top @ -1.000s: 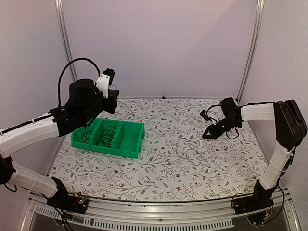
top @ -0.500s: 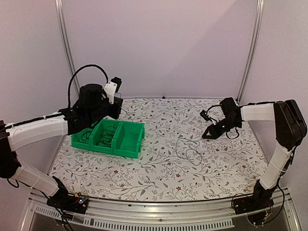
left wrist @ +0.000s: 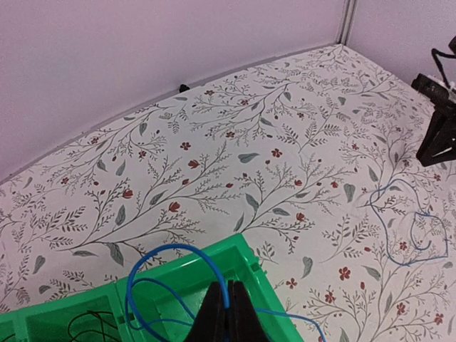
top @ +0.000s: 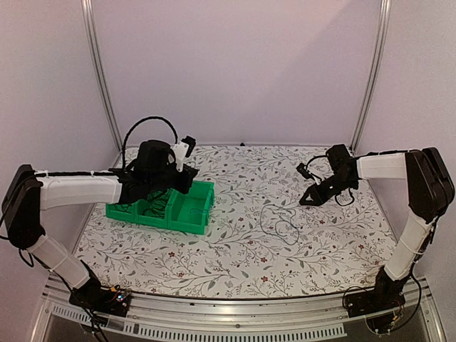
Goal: Untangle the cables
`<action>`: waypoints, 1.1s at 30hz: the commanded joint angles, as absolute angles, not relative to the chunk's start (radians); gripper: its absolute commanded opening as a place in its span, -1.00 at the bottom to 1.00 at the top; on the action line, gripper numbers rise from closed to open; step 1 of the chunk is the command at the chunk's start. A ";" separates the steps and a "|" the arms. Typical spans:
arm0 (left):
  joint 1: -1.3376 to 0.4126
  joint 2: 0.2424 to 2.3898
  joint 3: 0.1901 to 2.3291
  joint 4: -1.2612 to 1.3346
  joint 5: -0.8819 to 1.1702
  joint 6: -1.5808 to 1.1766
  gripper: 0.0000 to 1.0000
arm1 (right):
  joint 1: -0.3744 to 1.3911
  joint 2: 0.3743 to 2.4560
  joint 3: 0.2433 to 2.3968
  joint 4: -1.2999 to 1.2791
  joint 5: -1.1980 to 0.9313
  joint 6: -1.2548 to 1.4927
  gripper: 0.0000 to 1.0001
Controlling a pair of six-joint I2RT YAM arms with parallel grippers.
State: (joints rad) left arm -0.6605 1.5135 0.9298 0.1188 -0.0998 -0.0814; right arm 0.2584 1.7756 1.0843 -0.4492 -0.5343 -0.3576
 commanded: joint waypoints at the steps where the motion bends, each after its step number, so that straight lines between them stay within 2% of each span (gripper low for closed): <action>1: -0.661 1.526 0.884 0.146 -0.063 -0.158 -1.00 | 0.251 1.767 1.081 -0.461 -0.558 -0.370 -0.69; 5: -0.661 1.521 0.861 0.119 -0.044 -0.200 -0.99 | 0.251 1.764 1.082 -0.462 -0.563 -0.371 -0.69; 14: -0.661 1.463 0.886 -0.121 -0.011 -0.263 -0.41 | 0.251 1.761 1.084 -0.467 -0.571 -0.373 -0.69; 18: -0.666 1.376 0.883 -0.211 -0.043 -0.283 -0.36 | 0.251 1.757 1.086 -0.471 -0.578 -0.373 -0.69; 23: -0.753 1.282 0.876 -0.142 -0.027 -0.294 -0.24 | 0.251 1.753 1.094 -0.479 -0.586 -0.374 -0.69; 28: -0.903 1.401 0.996 -0.129 -0.112 -0.317 -0.07 | 0.251 1.730 1.092 -0.481 -0.582 -0.375 -0.67; 29: -0.937 1.443 1.023 -0.129 -0.121 -0.318 0.04 | 0.250 1.726 1.092 -0.481 -0.580 -0.376 -0.66; 33: -1.000 1.641 1.155 -0.128 -0.113 -0.342 0.09 | 0.238 1.700 1.093 -0.480 -0.578 -0.376 -0.62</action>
